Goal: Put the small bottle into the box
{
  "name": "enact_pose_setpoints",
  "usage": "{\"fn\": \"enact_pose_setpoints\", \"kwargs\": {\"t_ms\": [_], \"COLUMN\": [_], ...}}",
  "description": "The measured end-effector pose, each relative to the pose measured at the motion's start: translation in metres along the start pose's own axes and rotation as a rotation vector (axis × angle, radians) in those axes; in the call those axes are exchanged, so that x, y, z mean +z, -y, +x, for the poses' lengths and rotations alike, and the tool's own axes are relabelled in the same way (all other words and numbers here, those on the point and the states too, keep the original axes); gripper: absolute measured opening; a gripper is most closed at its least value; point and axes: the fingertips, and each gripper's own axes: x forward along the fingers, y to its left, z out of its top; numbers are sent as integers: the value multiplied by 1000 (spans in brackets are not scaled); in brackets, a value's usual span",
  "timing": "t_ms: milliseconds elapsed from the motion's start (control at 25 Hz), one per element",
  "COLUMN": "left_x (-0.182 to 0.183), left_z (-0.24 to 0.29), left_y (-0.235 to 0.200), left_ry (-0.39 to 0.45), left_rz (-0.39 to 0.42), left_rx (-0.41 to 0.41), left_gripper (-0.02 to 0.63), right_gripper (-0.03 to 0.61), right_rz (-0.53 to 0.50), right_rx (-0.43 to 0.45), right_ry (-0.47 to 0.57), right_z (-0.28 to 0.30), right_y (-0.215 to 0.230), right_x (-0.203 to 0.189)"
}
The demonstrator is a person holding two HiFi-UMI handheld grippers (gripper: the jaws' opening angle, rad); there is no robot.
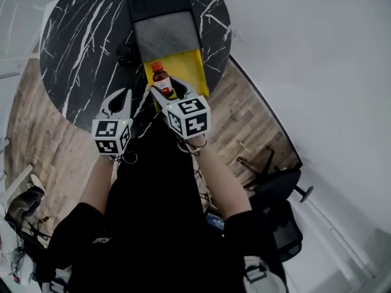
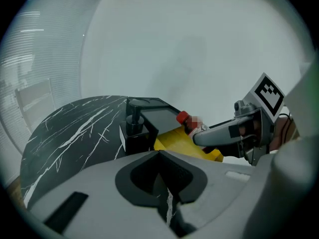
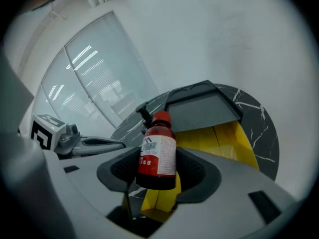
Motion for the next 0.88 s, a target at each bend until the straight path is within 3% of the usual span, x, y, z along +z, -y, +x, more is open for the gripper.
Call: {"fn": "enact_pose_setpoints", "kwargs": {"t_ms": [240, 480, 880], "left_x": [-15, -28, -34], "left_z": [27, 43, 43], "left_y": [-8, -10, -11], "left_ry": [-65, -127, -144], "left_rz": [-61, -114, -135], "left_rx": [-2, 5, 18], "left_gripper": [0, 0, 0], "right_gripper": [209, 209, 212], "right_rz": [92, 66, 35], "right_rx": [-32, -63, -50], "right_ry": [-142, -237, -317], "right_z": [26, 41, 47], "right_y": [21, 28, 27], "right_x": [-28, -39, -47]}}
